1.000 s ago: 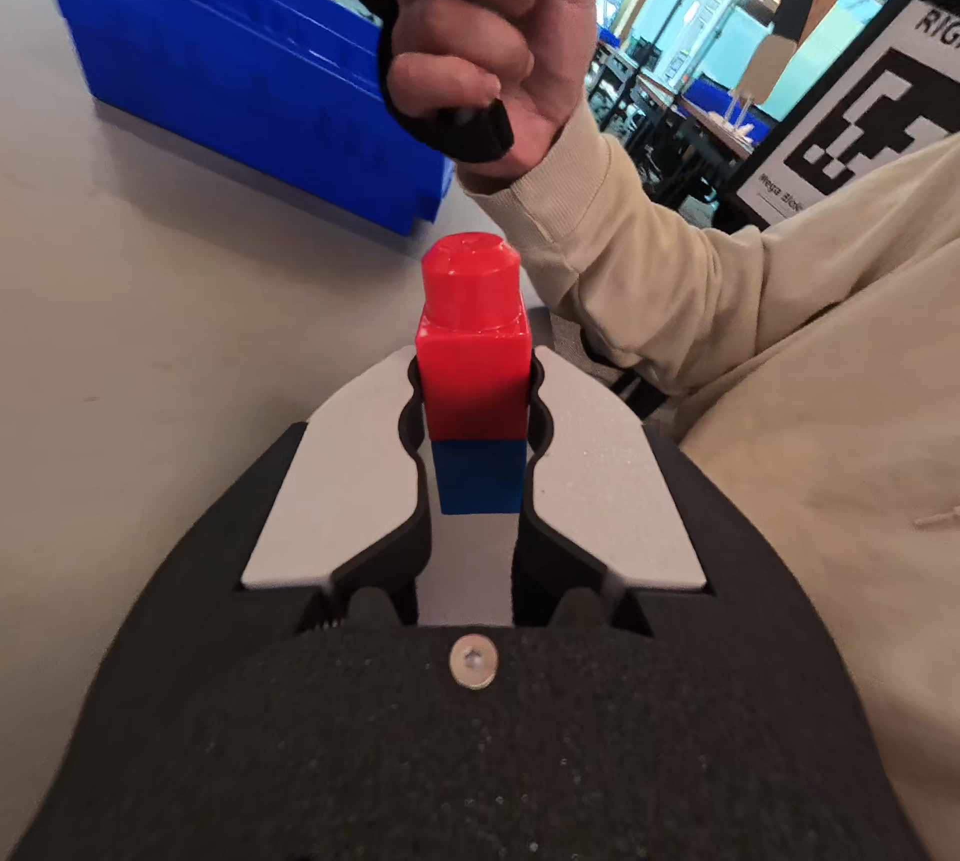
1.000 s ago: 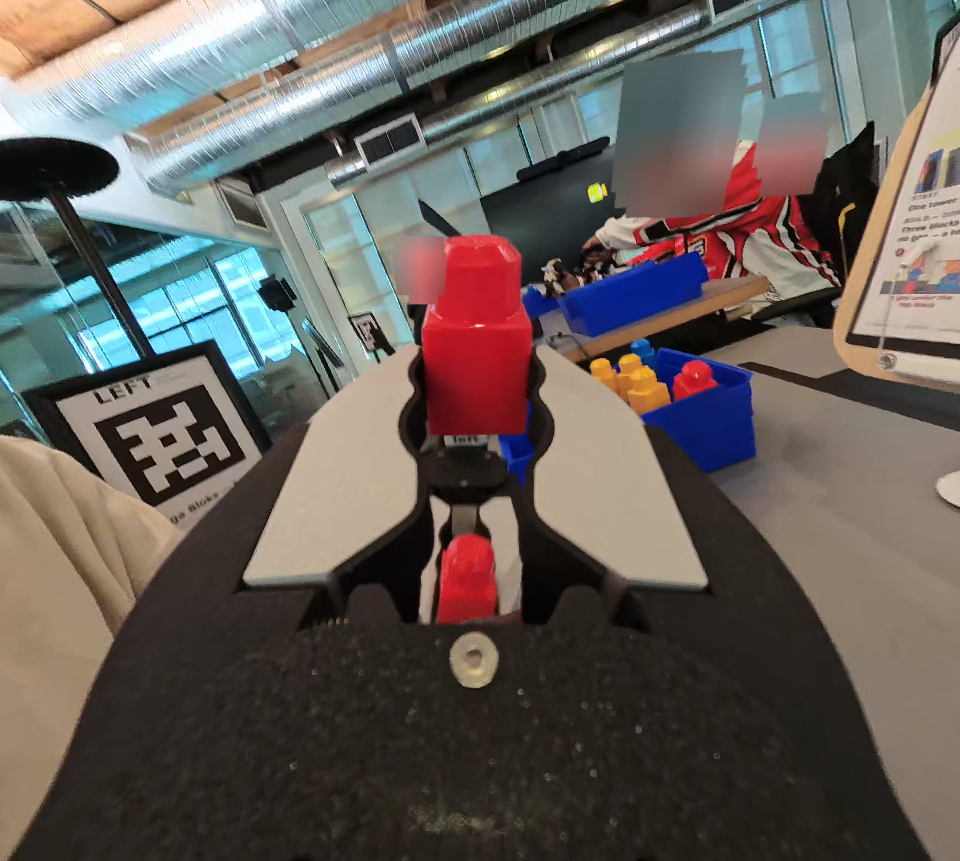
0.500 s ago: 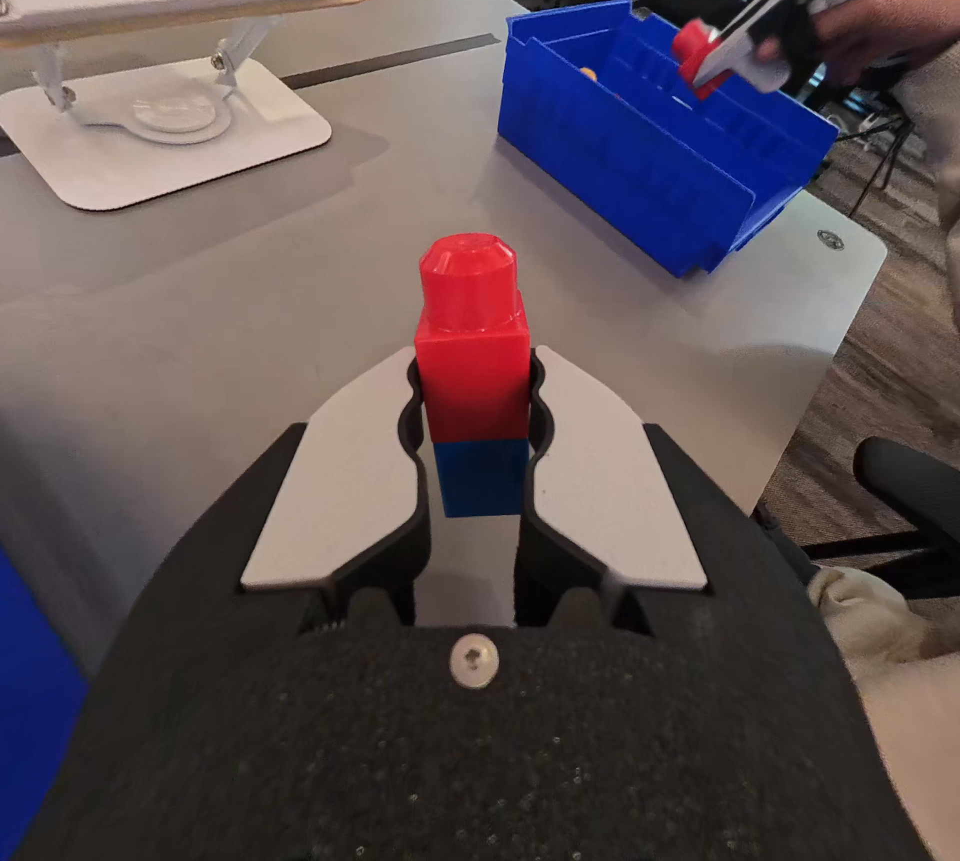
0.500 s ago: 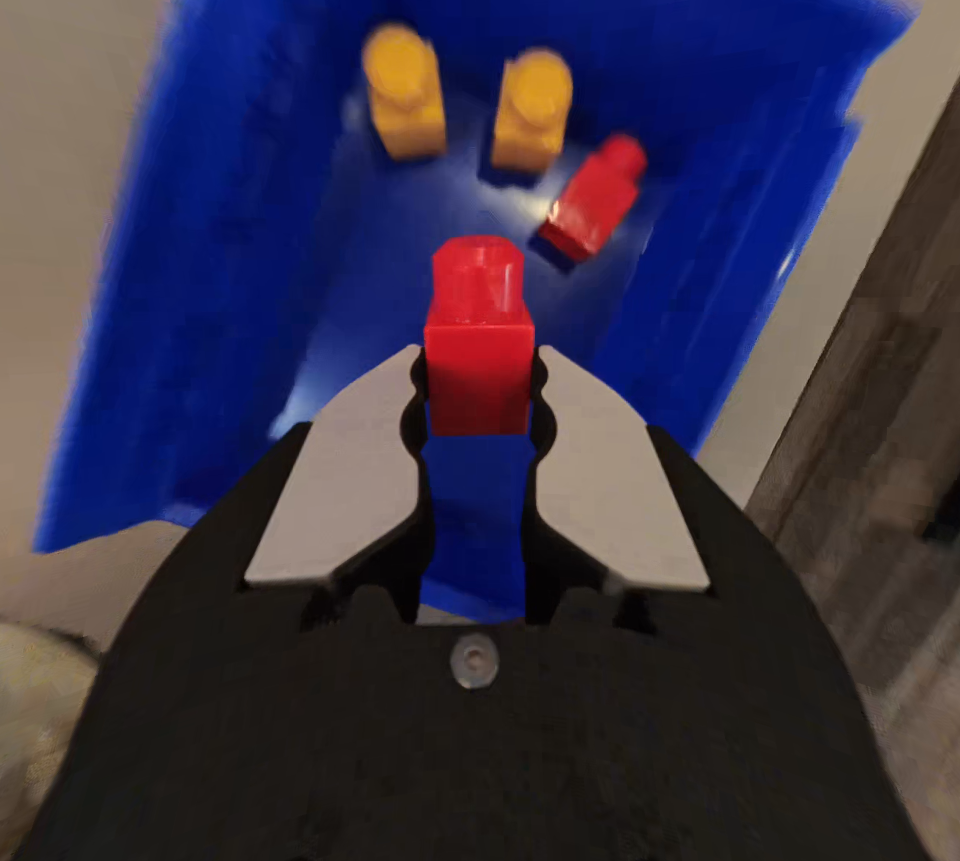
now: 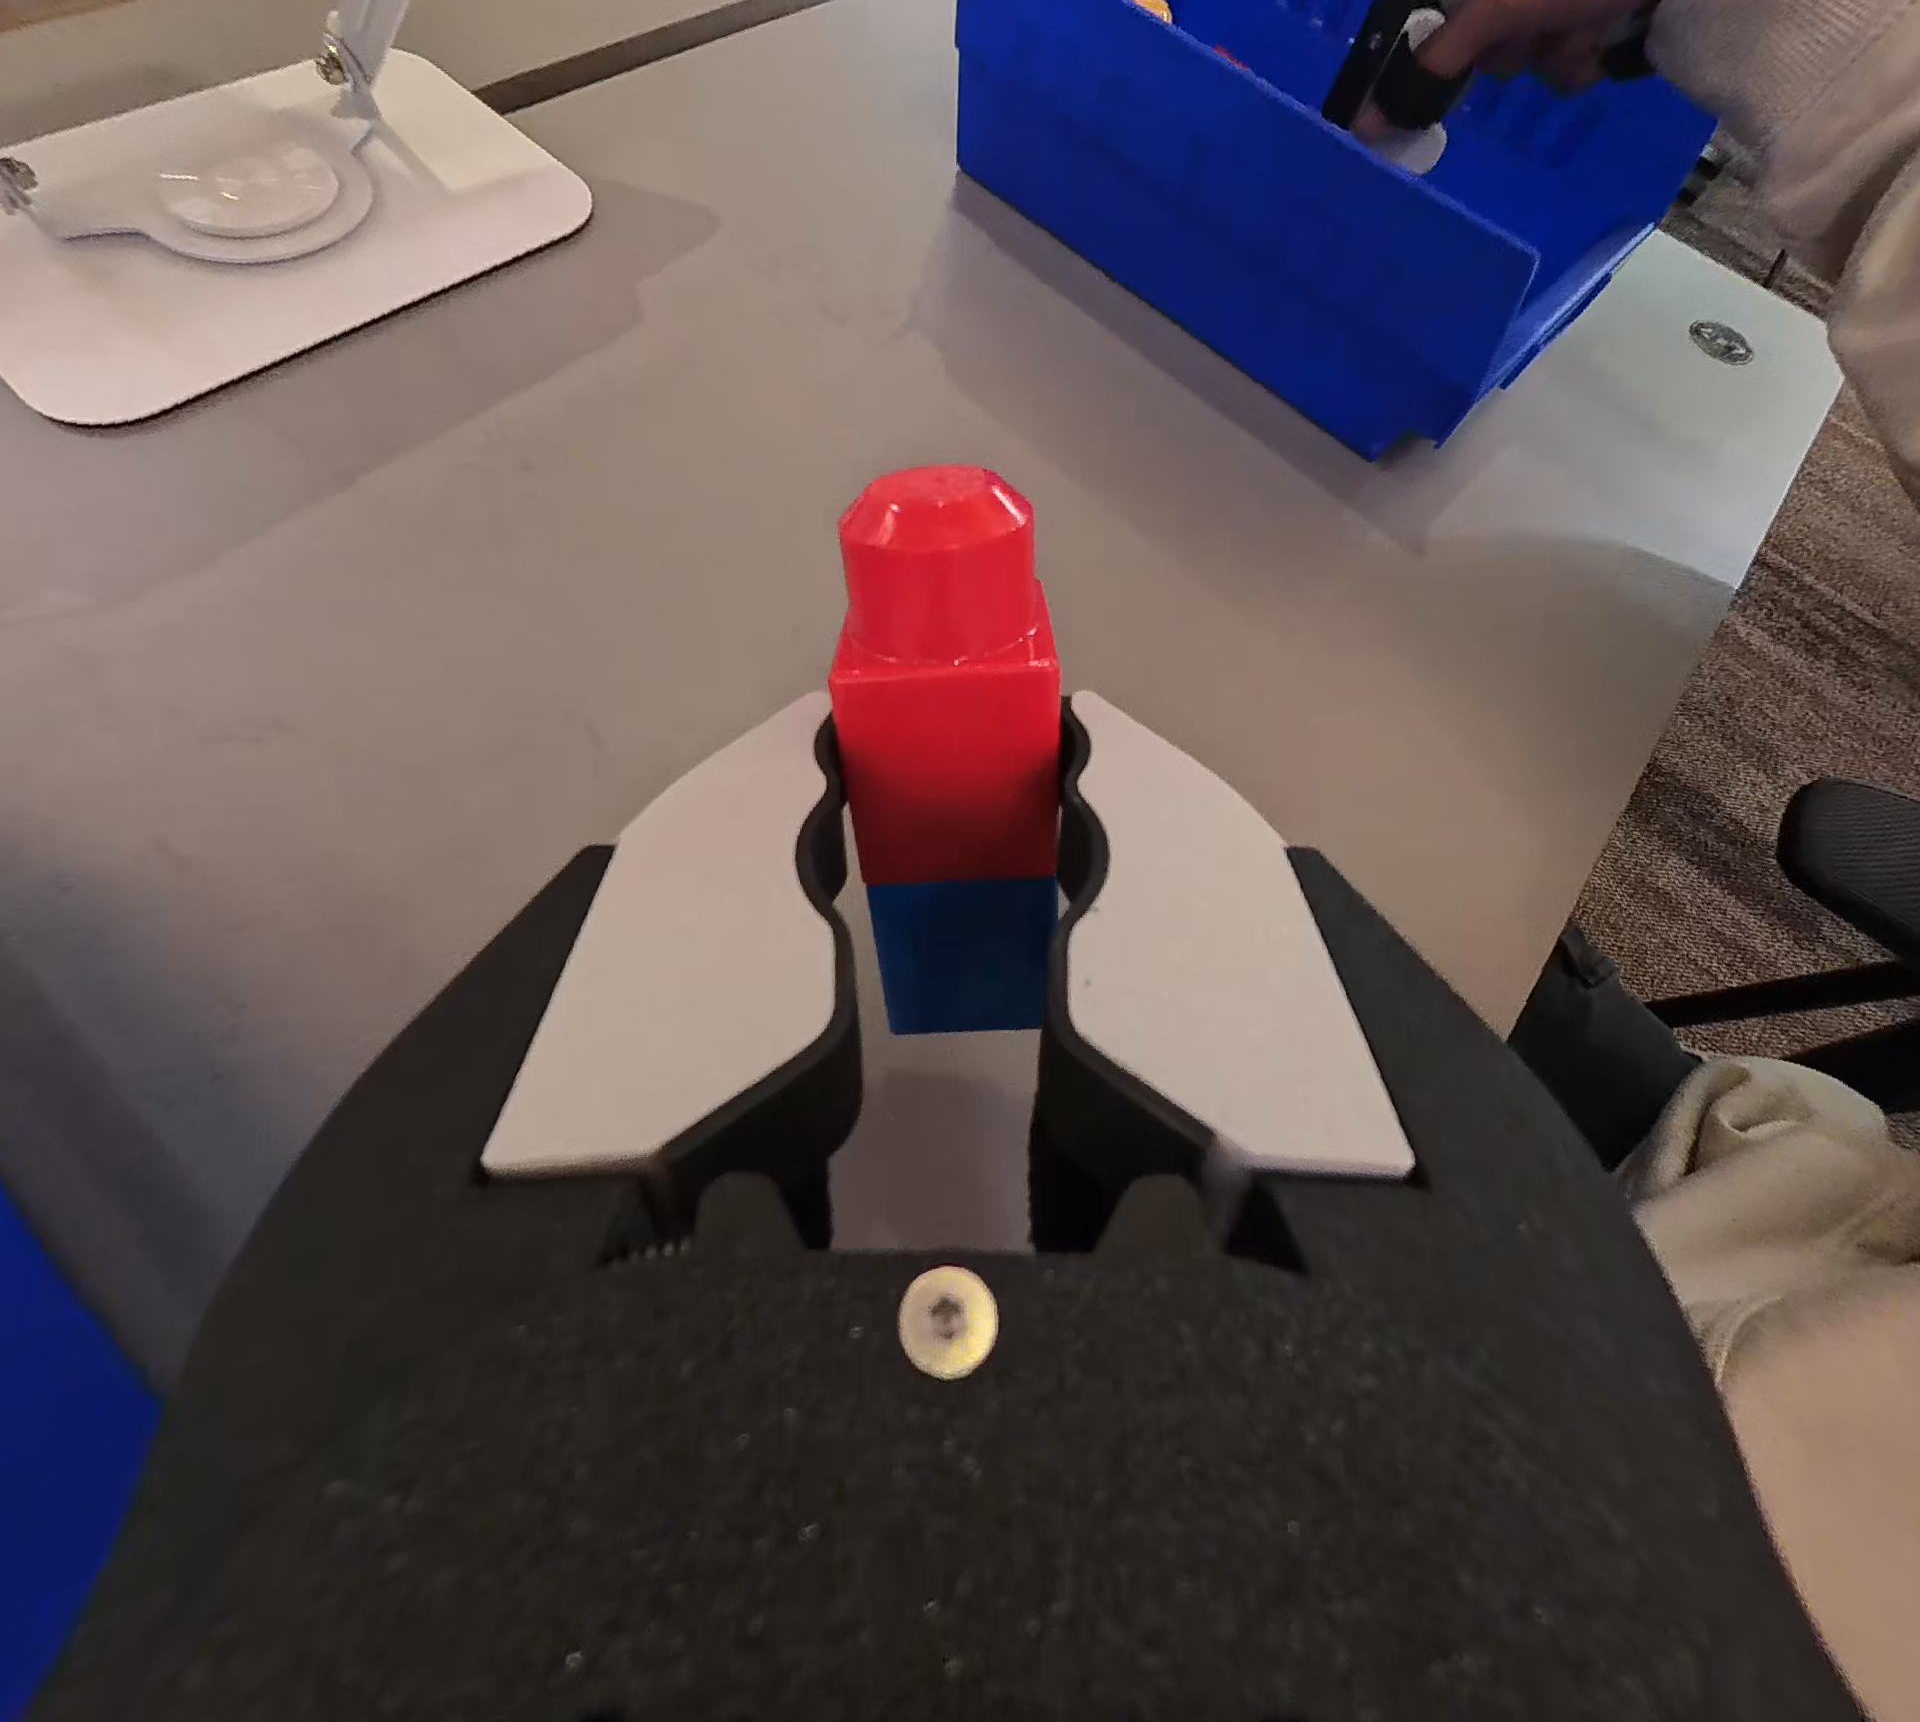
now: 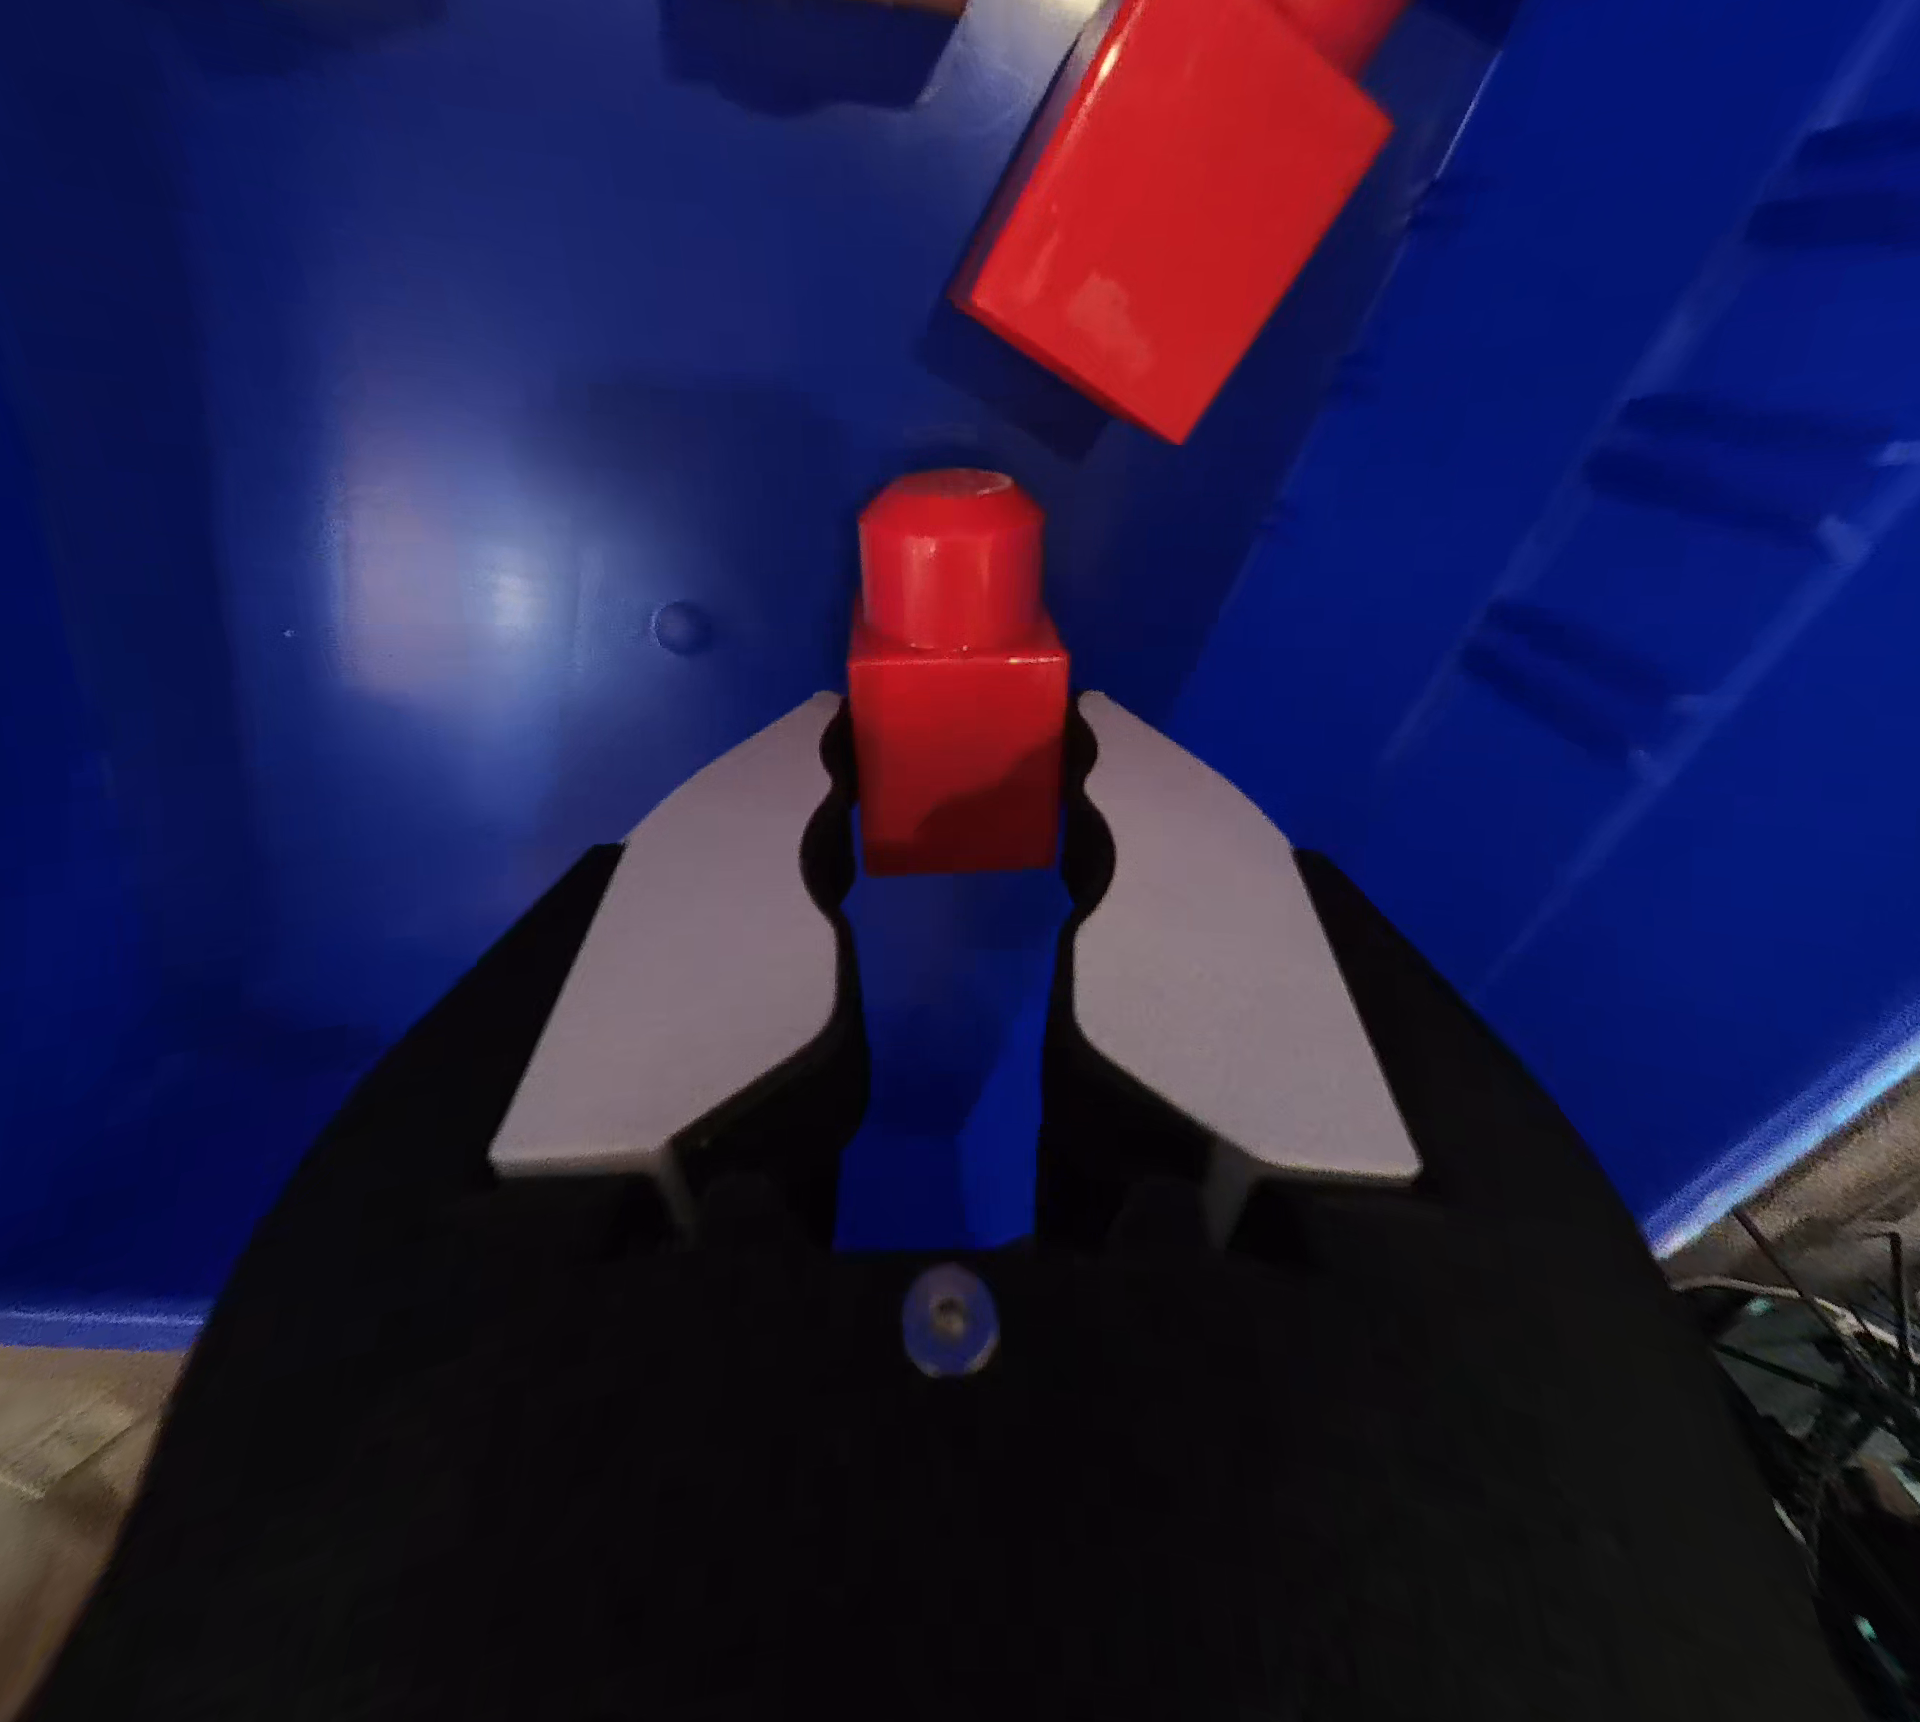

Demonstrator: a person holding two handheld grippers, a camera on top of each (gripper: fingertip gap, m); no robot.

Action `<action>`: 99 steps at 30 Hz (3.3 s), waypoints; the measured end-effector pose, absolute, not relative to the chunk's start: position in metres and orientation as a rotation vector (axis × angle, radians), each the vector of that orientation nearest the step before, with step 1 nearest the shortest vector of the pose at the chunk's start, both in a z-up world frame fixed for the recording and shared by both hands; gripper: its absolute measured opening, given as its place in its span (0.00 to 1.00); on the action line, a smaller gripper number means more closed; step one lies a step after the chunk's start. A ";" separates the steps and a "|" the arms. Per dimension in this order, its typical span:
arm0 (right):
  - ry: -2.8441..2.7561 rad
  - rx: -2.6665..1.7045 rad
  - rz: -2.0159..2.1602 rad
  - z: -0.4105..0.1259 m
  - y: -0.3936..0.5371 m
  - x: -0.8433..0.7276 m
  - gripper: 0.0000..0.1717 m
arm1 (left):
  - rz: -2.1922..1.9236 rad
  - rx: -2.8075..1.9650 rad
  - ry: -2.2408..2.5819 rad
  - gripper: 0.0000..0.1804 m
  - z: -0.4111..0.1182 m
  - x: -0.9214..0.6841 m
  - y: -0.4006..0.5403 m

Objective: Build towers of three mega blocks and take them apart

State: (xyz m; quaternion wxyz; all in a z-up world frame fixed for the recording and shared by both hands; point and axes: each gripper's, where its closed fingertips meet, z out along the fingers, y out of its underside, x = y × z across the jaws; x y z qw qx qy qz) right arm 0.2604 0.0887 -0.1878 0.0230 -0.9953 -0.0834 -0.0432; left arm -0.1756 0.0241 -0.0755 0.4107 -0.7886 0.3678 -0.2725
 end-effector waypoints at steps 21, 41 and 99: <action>-0.790 -1.528 1.598 -0.034 -0.026 -0.166 0.36 | -1.573 -1.576 0.909 0.20 -0.001 -0.146 -0.009; -0.710 -1.859 1.266 -0.089 -0.034 -0.093 0.21 | -1.316 -1.674 0.885 0.20 0.028 -0.173 0.018; -0.348 -1.657 1.270 -0.065 -0.031 -0.073 0.32 | -0.832 -1.866 1.182 0.20 -0.104 -0.123 -0.002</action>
